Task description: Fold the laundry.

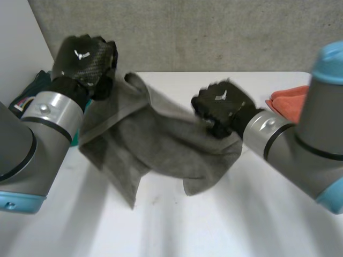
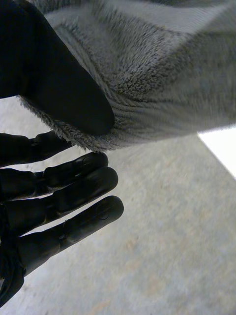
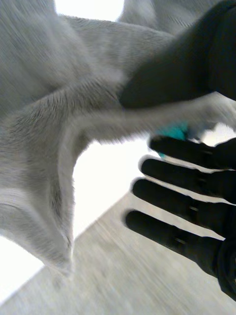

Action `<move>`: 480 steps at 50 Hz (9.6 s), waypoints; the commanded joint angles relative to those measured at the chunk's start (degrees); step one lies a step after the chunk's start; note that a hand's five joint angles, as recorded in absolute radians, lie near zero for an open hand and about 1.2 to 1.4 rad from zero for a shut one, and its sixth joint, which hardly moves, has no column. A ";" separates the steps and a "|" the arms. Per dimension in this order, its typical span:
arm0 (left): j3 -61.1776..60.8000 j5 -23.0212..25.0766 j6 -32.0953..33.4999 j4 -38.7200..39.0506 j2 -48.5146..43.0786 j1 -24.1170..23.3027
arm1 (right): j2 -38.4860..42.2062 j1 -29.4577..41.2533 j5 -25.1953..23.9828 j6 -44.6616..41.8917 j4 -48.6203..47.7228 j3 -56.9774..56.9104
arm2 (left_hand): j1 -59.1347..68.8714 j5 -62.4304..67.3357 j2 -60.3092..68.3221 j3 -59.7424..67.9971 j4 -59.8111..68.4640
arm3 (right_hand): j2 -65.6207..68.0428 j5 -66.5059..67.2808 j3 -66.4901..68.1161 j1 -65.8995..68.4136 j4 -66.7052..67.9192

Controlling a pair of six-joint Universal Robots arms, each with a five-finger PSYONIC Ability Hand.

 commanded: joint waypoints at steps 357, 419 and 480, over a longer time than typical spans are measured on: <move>-1.30 3.61 17.65 -1.52 -20.29 6.82 | 3.45 -15.48 10.92 -13.30 -14.96 14.43 | 16.04 13.10 11.74 11.84 11.28 | 37.45 37.35 36.33 38.35 35.98; -4.91 22.42 15.01 -2.66 -26.00 22.03 | 4.33 -23.48 6.08 -4.69 -16.19 18.12 | -22.63 -25.57 -26.93 -26.82 -27.38 | 37.45 37.35 36.33 38.35 35.98; -0.78 22.33 15.10 -6.00 -28.29 20.97 | 5.56 -23.39 5.99 -5.22 -16.27 18.48 | -20.44 -23.38 -24.75 -24.64 -25.20 | 37.45 37.35 36.33 38.35 35.98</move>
